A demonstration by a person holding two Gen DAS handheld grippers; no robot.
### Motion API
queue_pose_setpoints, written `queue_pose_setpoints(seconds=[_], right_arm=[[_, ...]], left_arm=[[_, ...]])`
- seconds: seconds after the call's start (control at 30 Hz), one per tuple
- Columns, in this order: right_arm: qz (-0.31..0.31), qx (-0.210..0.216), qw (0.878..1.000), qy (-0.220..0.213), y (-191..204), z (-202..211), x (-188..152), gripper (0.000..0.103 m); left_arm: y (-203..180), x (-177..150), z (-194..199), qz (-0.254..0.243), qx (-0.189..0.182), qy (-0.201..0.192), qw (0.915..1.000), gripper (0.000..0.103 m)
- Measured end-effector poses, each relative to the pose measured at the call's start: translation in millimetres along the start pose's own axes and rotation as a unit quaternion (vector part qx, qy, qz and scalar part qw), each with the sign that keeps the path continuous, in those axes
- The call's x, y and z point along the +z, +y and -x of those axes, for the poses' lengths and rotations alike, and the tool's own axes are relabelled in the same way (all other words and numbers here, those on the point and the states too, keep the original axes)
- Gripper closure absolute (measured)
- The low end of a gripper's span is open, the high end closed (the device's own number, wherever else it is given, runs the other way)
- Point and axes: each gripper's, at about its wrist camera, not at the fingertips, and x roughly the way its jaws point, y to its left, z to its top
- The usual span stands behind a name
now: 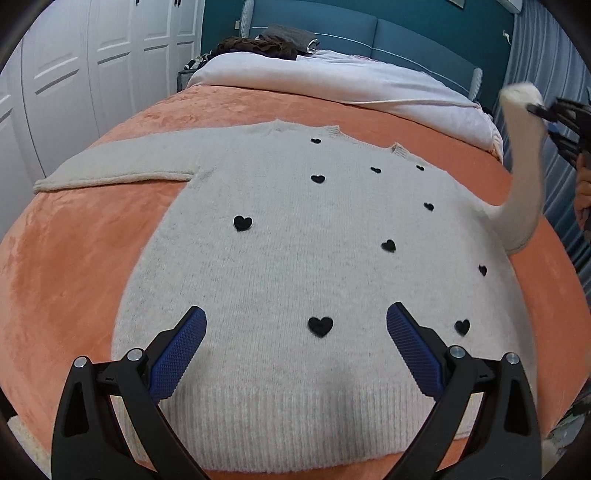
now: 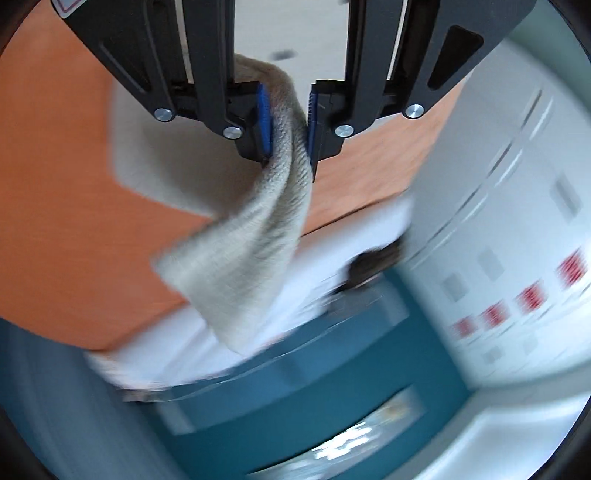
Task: Fold small clothes
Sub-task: 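Grasp one sleeve cuff with the right tool while the left tool grasps the other cuff, then fold the sleeve held by the right tool across the sweater body and release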
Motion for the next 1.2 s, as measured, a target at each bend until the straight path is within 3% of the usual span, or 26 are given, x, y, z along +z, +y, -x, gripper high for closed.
queue_pose_setpoints(seconds=[0.03,0.07,0.13,0.2,0.37,0.5,0.6,0.67,0.73,0.77,0.8,0.83,0.87,0.9,0.97,1.03,1.07,1.1,1.13,1.17,1.2], right_arm=[[0.025,0.026,0.999,0.025,28.7,-21.1,-15.5,0.071],[0.055,0.039,0.996,0.050,55.4,-45.4,-37.4,0.055],[0.094,0.024,0.992,0.082,81.0,-71.8,-78.2,0.052],[0.092,0.007,0.988,0.122,76.4,-87.8,-115.0,0.052],[-0.005,-0.046,0.988,0.149,-4.7,-46.0,-163.0,0.048],[-0.101,-0.079,0.982,0.141,-77.8,-15.8,-152.8,0.045],[-0.160,-0.074,0.976,0.130,-110.4,-17.1,-147.5,0.044],[-0.178,-0.072,0.973,0.130,-121.4,-22.8,-148.9,0.044],[-0.192,-0.069,0.970,0.129,-125.9,-37.1,-146.4,0.044],[-0.195,-0.073,0.970,0.126,-126.8,-43.8,-144.0,0.045],[-0.193,-0.077,0.971,0.120,-125.7,-48.9,-140.1,0.056],[-0.189,-0.079,0.972,0.116,-127.3,-50.8,-136.3,0.070],[-0.178,-0.083,0.974,0.112,-121.0,-56.2,-129.9,0.095],[-0.171,-0.082,0.977,0.102,-116.0,-56.0,-122.6,0.095],[-0.152,-0.064,0.985,0.042,-100.7,-40.0,-101.5,0.095],[-0.131,-0.047,0.990,-0.021,-86.6,-13.9,-87.3,0.096],[-0.119,-0.058,0.991,-0.037,-85.9,-9.4,-87.8,0.096],[-0.111,-0.081,0.990,-0.024,-90.1,-17.5,-91.5,0.096],[-0.113,-0.101,0.988,0.015,-98.7,-33.5,-99.7,0.096],[-0.130,-0.135,0.979,0.082,-117.0,-57.9,-117.5,0.096],[-0.142,-0.153,0.971,0.120,-128.9,-70.5,-131.4,0.098]], left_arm=[[3.8,6.2,-1.6,0.013,-0.009,-0.001,0.9999,0.007],[6.7,11.8,-3.4,0.023,-0.016,0.000,0.9996,0.007],[13.1,27.1,-10.0,0.045,-0.037,0.003,0.9983,0.005],[20.8,44.2,-20.8,0.069,-0.062,0.009,0.9956,0.005],[35.0,89.2,-80.3,0.124,-0.108,0.041,0.9855,0.005],[38.7,117.6,-146.8,0.166,-0.097,0.083,0.9779,0.005],[40.7,126.5,-181.2,0.205,-0.094,0.104,0.9686,0.005],[39.2,134.4,-193.5,0.221,-0.078,0.096,0.9673,0.006],[35.3,143.9,-198.3,0.218,-0.067,0.090,0.9694,0.015],[32.9,149.2,-200.5,0.213,-0.067,0.087,0.9709,0.040],[30.4,155.3,-204.1,0.201,-0.081,0.087,0.9723,0.079],[28.8,161.2,-207.5,0.196,-0.104,0.090,0.9710,0.098],[28.1,169.0,-207.7,0.197,-0.135,0.084,0.9674,0.096],[25.5,180.7,-199.1,0.193,-0.140,0.060,0.9692,0.096],[13.8,204.2,-175.2,0.164,-0.157,0.005,0.9739,0.096],[6.2,222.2,-148.5,0.139,-0.174,-0.050,0.9736,0.096],[4.5,224.7,-142.1,0.127,-0.169,-0.064,0.9753,0.096],[1.7,224.4,-146.0,0.113,-0.162,-0.065,0.9783,0.096],[0.4,217.6,-161.7,0.100,-0.148,-0.043,0.9829,0.096],[0.5,208.0,-183.2,0.096,-0.126,-0.009,0.9873,0.096],[3.2,194.6,-205.8,0.094,-0.109,0.028,0.9892,0.096]])
